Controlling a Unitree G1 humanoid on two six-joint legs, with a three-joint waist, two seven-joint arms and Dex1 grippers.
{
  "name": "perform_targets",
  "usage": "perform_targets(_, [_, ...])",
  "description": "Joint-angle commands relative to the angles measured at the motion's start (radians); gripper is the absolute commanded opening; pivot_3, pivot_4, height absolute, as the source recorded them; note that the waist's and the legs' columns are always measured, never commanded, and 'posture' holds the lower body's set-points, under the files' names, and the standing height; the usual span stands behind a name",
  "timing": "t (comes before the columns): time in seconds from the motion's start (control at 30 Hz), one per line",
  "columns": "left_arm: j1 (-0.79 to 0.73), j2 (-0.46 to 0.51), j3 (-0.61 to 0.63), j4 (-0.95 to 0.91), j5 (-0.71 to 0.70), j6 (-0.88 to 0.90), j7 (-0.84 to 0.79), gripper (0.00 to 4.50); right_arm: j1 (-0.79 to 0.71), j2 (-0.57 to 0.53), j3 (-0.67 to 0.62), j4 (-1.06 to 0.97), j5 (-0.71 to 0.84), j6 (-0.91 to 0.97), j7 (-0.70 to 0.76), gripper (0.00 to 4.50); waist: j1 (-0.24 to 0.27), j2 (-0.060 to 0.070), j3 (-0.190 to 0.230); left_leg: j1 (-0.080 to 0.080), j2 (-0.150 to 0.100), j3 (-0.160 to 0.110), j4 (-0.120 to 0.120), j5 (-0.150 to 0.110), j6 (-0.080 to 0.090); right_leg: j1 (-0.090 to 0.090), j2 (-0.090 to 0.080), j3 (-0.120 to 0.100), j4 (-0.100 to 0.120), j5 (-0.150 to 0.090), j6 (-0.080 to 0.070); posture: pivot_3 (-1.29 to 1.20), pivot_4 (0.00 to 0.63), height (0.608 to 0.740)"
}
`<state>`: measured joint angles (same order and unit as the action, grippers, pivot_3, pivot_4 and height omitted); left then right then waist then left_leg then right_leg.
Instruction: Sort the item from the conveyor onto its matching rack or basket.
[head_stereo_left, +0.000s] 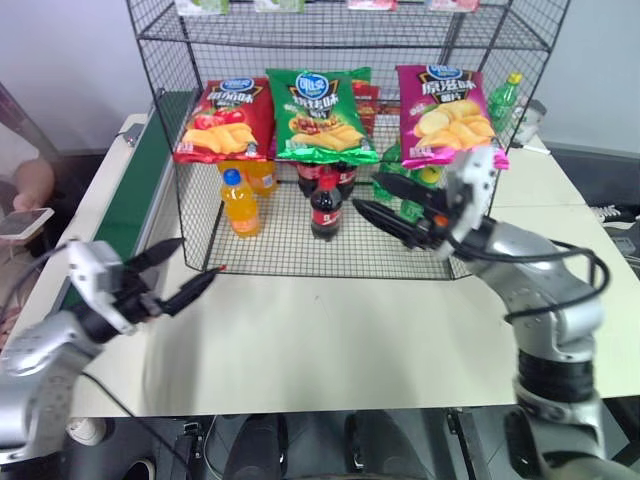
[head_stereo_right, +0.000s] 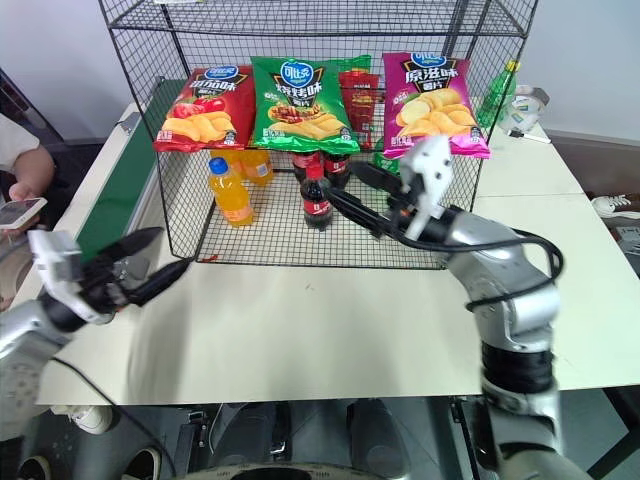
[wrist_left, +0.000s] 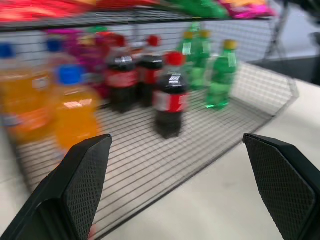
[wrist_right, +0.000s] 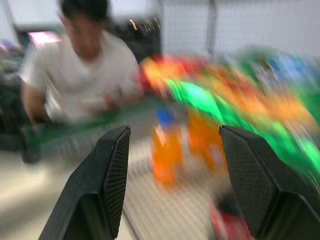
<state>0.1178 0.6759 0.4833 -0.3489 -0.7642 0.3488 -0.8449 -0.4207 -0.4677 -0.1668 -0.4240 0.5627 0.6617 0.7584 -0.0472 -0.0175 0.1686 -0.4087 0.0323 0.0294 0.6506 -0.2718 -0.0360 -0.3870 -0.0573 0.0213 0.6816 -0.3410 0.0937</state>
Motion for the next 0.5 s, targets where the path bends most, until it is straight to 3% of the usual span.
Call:
perform_targets(0.03, [-0.018,0.056,0.110,0.024,-0.054,0.030,-0.008,4.50,0.090,-0.090,-0.094,-0.076,0.111,-0.059,0.146,3.80,0.005,0.000,0.000,0.000,0.000,-0.001,0.000,0.000,0.000,0.001,0.000,-0.001,0.000,0.000,0.000,0.00,0.150,0.739])
perform_targets(0.1, [-0.028,0.075,0.104,0.036,-0.033,0.038,0.002,4.50,0.161,-0.145,-0.105,-0.043,0.084,-0.124,0.217,4.47,0.008,0.000,0.000,0.001,0.000,-0.001,0.000,0.000,0.000,0.003,0.001,-0.001,-0.001,0.000,0.000,0.00,0.150,0.739])
perform_targets(0.5, [0.052,0.083,0.042,0.123,0.111,0.005,-0.028,4.50,0.283,-0.261,-0.095,0.095,-0.020,-0.321,0.310,4.47,0.004,-0.001,0.000,0.002,0.000,-0.001,0.002,0.000,0.001,0.005,0.001,-0.001,-0.002,0.000,0.000,0.00,0.150,0.739])
